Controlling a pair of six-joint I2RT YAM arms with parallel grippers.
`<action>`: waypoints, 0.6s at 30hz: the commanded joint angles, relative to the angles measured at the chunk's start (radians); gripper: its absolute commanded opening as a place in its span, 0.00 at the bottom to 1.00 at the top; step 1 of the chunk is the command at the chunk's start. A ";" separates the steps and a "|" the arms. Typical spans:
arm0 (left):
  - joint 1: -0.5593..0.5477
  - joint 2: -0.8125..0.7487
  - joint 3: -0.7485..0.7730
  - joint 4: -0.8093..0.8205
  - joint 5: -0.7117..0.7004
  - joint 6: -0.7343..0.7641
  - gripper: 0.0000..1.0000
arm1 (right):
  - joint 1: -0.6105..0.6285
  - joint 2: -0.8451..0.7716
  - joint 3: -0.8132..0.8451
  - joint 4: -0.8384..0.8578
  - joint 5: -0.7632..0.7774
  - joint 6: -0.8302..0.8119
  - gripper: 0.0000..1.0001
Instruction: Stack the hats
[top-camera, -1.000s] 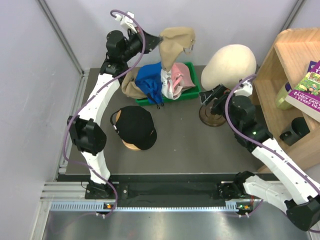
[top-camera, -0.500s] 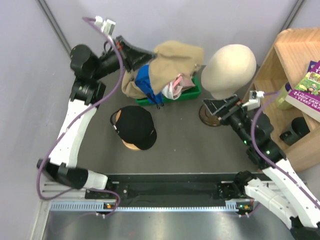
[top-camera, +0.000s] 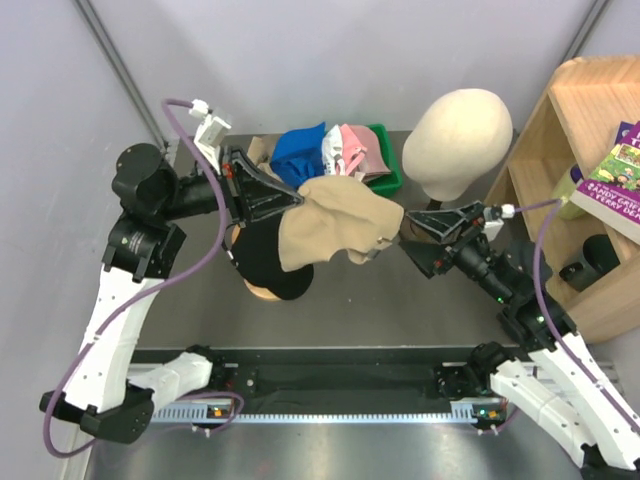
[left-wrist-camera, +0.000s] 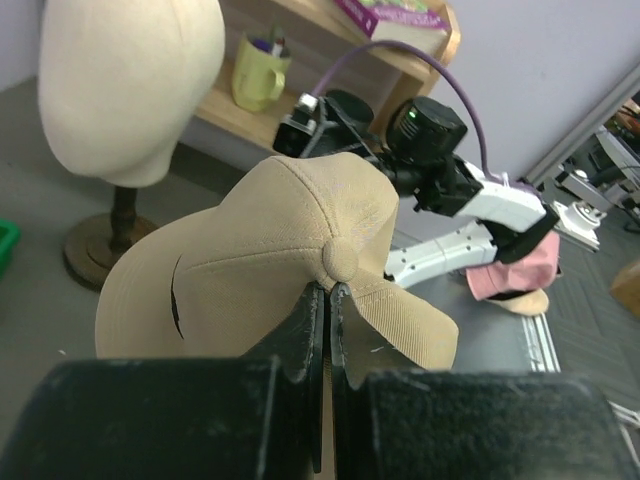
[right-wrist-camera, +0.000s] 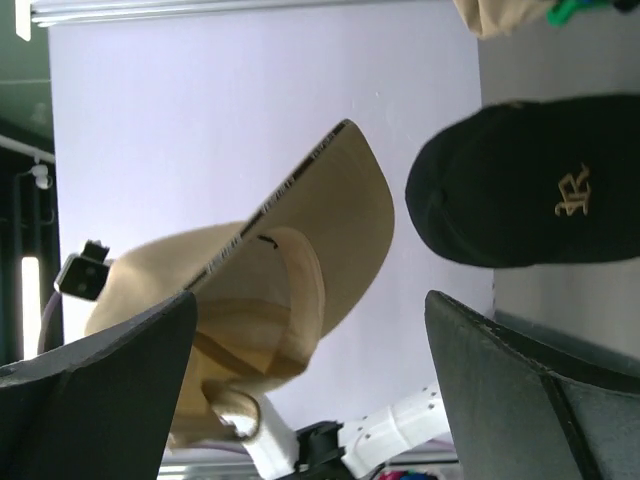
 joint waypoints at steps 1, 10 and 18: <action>-0.062 0.011 0.026 -0.105 -0.008 0.097 0.00 | 0.014 0.072 0.004 0.082 -0.094 0.133 0.95; -0.202 0.073 0.048 -0.138 -0.077 0.158 0.00 | 0.046 0.121 -0.079 0.234 -0.072 0.265 0.95; -0.240 0.096 0.046 -0.138 -0.070 0.193 0.00 | 0.082 0.169 -0.126 0.324 -0.074 0.291 0.73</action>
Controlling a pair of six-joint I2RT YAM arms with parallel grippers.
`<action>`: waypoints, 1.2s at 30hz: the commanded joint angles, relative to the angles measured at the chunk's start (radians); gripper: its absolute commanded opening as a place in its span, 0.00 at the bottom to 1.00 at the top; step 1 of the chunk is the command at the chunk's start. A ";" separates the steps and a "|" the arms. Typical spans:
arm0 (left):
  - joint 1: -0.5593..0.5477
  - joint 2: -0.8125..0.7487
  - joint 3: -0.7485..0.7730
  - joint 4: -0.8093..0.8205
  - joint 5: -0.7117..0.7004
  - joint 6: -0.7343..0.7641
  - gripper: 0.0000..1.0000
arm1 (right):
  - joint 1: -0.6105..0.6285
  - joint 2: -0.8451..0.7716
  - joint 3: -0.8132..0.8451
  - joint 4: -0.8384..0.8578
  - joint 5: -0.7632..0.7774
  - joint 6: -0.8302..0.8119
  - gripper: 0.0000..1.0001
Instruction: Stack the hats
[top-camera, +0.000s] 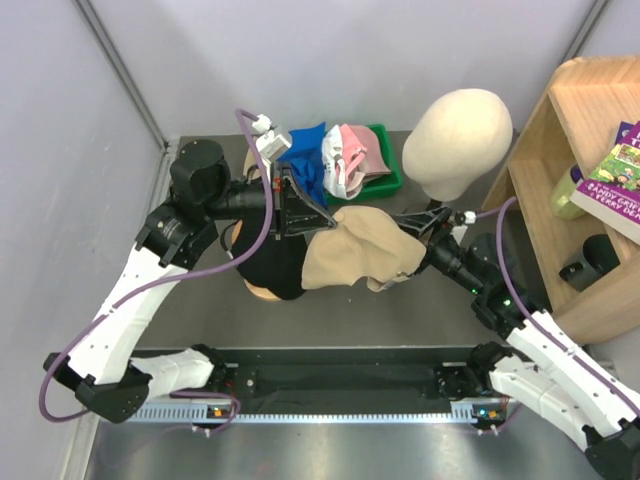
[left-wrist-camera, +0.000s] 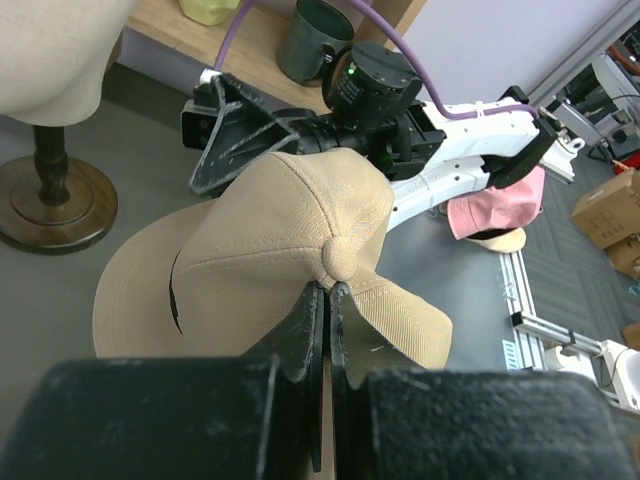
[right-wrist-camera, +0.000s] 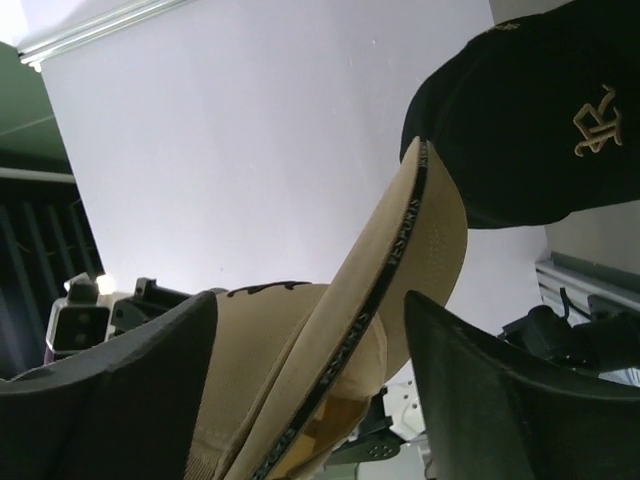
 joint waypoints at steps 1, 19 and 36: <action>-0.017 -0.007 0.037 0.034 0.015 0.043 0.00 | 0.023 0.012 -0.020 0.118 -0.008 0.034 0.68; -0.017 -0.148 0.081 -0.397 -0.664 0.253 0.99 | 0.032 -0.172 -0.040 0.077 0.299 -0.155 0.00; -0.017 0.031 0.485 -0.368 -1.514 0.158 0.99 | 0.256 0.161 0.233 0.454 0.393 -0.495 0.00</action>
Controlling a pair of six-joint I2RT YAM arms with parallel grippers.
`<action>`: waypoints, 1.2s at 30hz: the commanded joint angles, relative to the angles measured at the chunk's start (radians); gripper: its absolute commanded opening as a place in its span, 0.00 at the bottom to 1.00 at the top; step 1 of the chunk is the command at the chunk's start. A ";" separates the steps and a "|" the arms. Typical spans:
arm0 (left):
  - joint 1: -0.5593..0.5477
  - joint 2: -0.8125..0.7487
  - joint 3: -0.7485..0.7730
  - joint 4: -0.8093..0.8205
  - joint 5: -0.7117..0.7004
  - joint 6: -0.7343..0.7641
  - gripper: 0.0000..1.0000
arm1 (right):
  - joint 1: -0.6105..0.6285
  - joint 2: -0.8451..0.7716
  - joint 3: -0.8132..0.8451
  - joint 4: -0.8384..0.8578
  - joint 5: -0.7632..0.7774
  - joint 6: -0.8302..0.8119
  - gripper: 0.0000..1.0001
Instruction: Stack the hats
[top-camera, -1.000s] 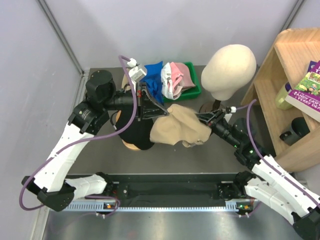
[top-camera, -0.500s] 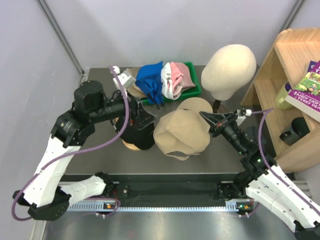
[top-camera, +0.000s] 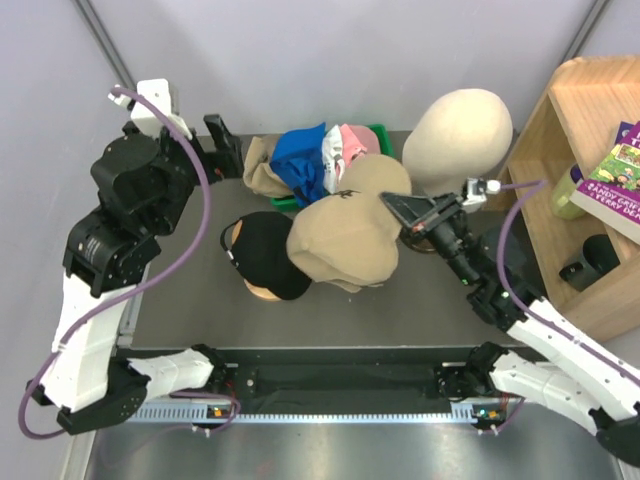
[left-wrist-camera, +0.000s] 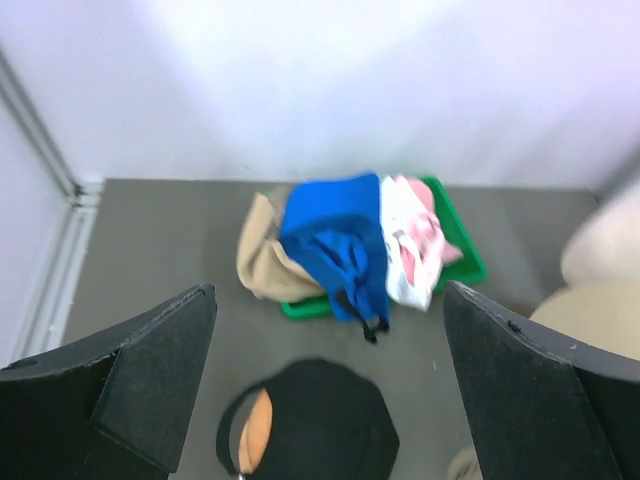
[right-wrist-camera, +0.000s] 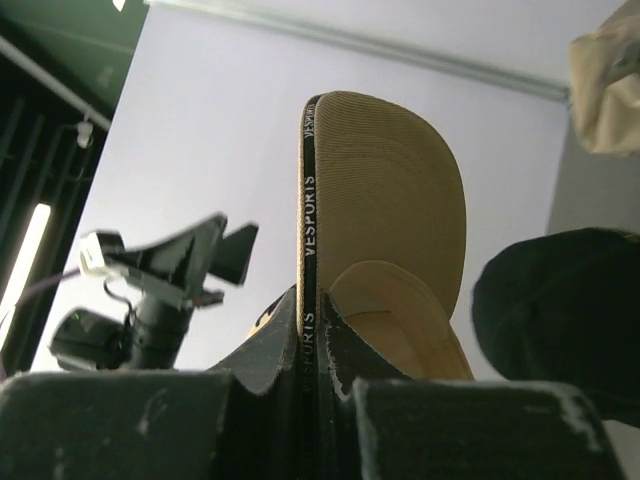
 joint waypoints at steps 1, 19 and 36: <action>0.000 0.056 0.112 0.074 -0.157 -0.013 0.99 | 0.148 0.153 0.100 0.268 0.057 -0.053 0.00; 0.001 -0.016 0.027 0.165 -0.216 0.071 0.99 | 0.286 0.833 0.459 0.639 -0.109 -0.076 0.00; 0.000 -0.102 -0.281 0.149 -0.056 -0.093 0.99 | 0.125 0.980 0.253 0.822 -0.178 -0.001 0.00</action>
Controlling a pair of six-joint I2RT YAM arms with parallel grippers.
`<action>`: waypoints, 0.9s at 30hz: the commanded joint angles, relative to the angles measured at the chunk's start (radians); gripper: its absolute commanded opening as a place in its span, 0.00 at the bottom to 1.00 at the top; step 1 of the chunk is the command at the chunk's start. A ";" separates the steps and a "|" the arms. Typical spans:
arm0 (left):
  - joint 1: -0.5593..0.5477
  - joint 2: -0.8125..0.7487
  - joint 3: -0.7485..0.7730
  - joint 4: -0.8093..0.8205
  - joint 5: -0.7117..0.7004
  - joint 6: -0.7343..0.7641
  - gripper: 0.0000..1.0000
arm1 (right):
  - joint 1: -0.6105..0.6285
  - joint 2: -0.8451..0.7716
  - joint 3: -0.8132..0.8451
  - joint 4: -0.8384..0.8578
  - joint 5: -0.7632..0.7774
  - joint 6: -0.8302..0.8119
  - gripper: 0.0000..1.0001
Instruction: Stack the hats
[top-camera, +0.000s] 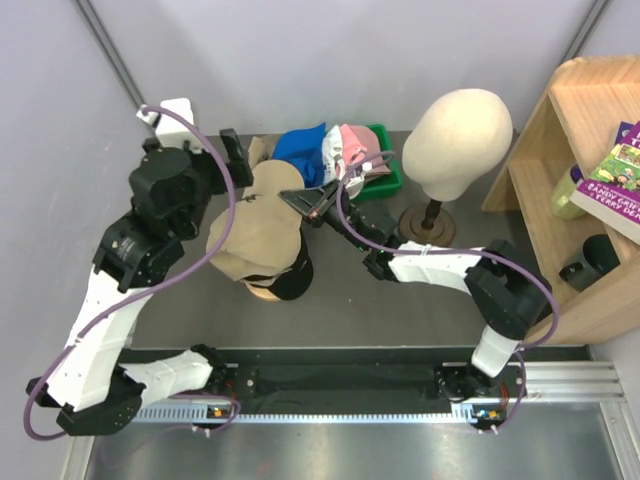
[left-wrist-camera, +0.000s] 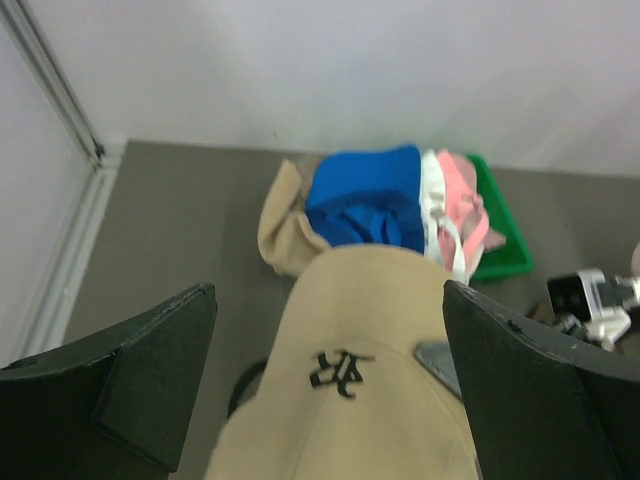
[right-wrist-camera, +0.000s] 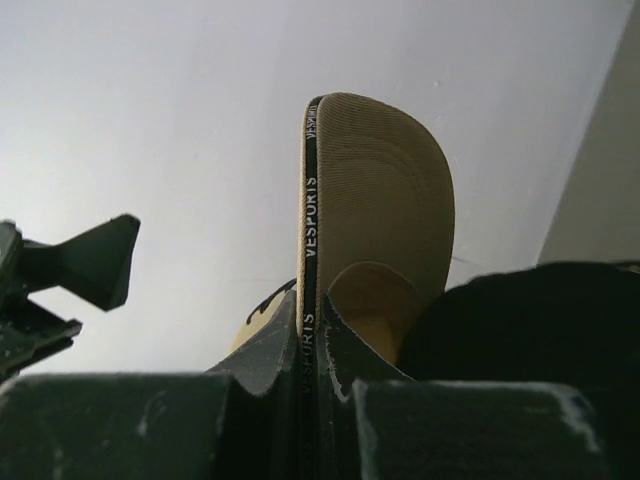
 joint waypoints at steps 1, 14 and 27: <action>0.000 -0.080 -0.118 0.013 0.062 -0.109 0.99 | -0.014 0.057 -0.025 0.134 -0.036 0.023 0.00; 0.000 -0.284 -0.414 -0.089 0.084 -0.286 0.99 | -0.051 0.099 -0.134 0.180 0.046 0.058 0.00; 0.000 -0.307 -0.586 0.008 0.121 -0.295 0.99 | -0.037 0.079 -0.097 -0.039 0.131 -0.012 0.00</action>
